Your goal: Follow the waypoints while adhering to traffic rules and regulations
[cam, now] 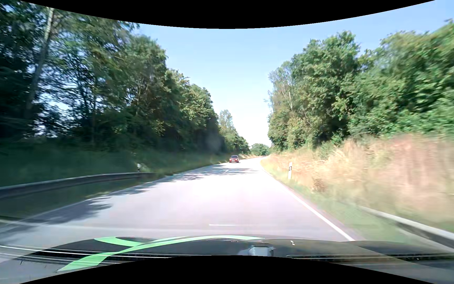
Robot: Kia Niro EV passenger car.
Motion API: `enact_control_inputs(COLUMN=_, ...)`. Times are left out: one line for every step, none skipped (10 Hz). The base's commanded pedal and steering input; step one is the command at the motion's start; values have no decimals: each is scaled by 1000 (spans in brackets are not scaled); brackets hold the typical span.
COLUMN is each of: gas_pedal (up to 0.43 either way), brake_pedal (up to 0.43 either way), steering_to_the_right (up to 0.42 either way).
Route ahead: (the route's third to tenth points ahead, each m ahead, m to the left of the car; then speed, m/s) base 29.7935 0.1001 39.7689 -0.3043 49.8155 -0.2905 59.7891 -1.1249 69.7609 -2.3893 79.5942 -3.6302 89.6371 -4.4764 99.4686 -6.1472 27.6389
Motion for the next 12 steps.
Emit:
enact_control_inputs(gas_pedal=421, brake_pedal=0, steering_to_the_right=5)
enact_control_inputs(gas_pedal=421, brake_pedal=0, steering_to_the_right=4)
enact_control_inputs(gas_pedal=429, brake_pedal=0, steering_to_the_right=5)
enact_control_inputs(gas_pedal=441, brake_pedal=0, steering_to_the_right=5)
enact_control_inputs(gas_pedal=449, brake_pedal=0, steering_to_the_right=5)
enact_control_inputs(gas_pedal=449, brake_pedal=0, steering_to_the_right=4)
enact_control_inputs(gas_pedal=461, brake_pedal=0, steering_to_the_right=5)
enact_control_inputs(gas_pedal=461, brake_pedal=0, steering_to_the_right=5)
enact_control_inputs(gas_pedal=461, brake_pedal=0, steering_to_the_right=6)
enact_control_inputs(gas_pedal=461, brake_pedal=0, steering_to_the_right=8)
enact_control_inputs(gas_pedal=461, brake_pedal=0, steering_to_the_right=8)
enact_control_inputs(gas_pedal=461, brake_pedal=0, steering_to_the_right=8)
